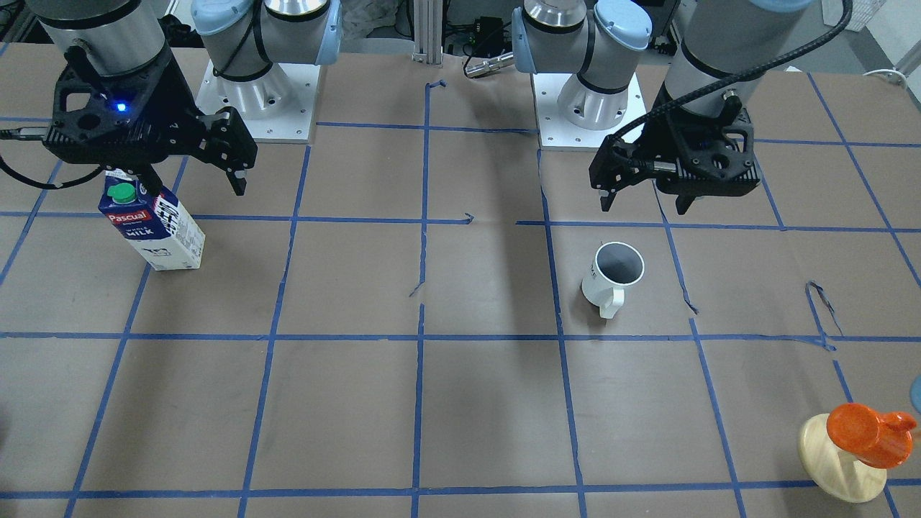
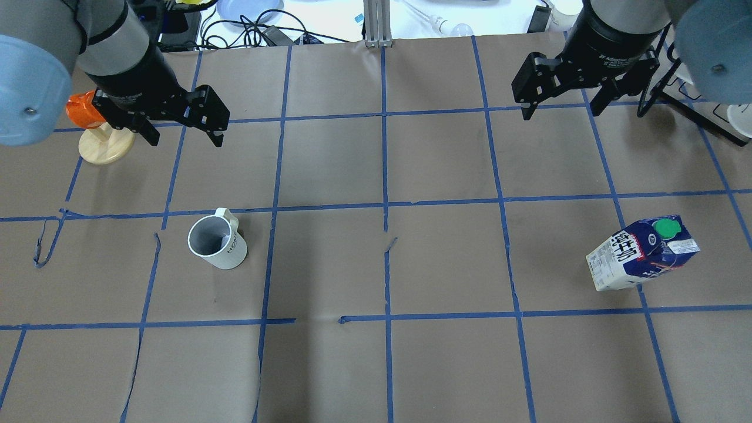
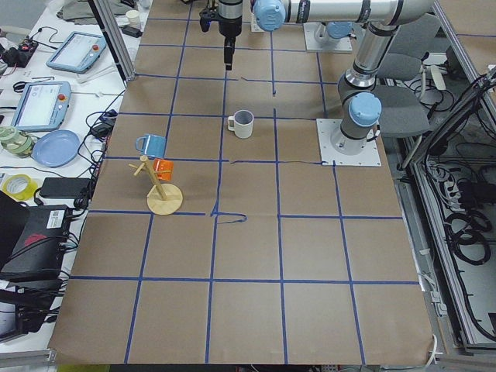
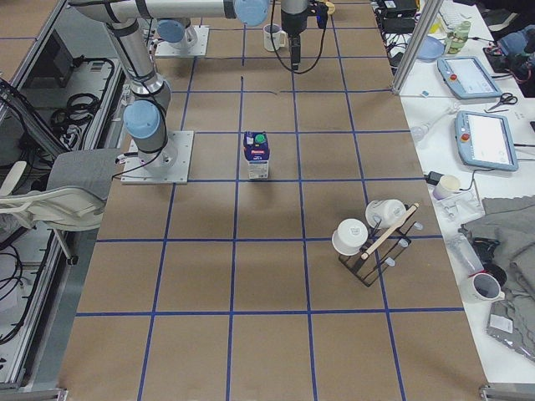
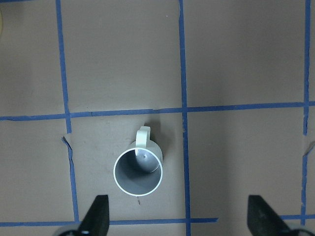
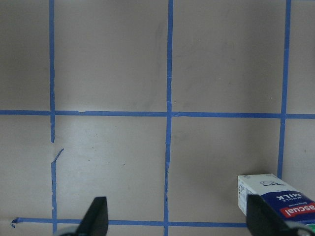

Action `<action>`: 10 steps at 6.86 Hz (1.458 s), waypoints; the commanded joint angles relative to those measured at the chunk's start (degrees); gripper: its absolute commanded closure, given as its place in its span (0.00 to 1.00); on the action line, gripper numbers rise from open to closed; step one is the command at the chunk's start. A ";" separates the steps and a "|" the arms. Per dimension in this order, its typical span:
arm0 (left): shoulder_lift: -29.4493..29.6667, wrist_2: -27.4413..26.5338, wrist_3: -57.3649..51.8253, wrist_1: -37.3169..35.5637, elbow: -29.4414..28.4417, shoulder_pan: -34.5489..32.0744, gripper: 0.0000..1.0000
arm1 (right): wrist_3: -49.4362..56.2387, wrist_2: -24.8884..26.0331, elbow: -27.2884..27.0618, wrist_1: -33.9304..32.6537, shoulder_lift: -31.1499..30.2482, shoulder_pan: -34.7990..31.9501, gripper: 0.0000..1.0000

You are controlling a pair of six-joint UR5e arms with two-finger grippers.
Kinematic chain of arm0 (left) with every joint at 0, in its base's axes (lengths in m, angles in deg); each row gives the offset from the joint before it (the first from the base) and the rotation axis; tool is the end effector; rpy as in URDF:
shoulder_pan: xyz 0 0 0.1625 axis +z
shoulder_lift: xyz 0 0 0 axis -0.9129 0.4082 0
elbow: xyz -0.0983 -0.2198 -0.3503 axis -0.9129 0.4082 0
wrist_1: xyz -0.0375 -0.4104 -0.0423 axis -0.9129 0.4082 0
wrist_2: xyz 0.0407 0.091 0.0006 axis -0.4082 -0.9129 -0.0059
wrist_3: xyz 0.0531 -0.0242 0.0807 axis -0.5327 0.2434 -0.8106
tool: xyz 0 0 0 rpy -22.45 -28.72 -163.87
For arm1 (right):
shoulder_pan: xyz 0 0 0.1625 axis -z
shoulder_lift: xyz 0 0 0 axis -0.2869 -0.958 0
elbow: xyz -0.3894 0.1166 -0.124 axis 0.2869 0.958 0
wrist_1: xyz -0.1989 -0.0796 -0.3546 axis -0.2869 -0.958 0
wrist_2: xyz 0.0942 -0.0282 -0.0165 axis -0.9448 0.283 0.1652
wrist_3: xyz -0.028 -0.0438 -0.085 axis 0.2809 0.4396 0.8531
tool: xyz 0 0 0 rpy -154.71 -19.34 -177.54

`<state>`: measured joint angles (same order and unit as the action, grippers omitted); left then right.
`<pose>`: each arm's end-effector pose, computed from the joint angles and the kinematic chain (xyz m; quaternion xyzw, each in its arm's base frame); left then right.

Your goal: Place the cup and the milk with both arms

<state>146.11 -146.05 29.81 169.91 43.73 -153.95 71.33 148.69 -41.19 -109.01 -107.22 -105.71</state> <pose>-0.1129 -0.5009 0.4641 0.0220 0.9996 -0.0042 0.0168 0.1270 -0.4997 0.5053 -0.0119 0.9991 -0.0400 0.0093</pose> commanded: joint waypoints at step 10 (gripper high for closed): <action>7.91 0.31 -0.17 -32.32 28.16 0.68 0.77 | 0.09 0.40 -0.03 0.13 0.00 0.00 0.00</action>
<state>153.41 -145.60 29.90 137.62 71.97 -153.20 71.42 149.07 -41.22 -108.88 -107.22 -105.71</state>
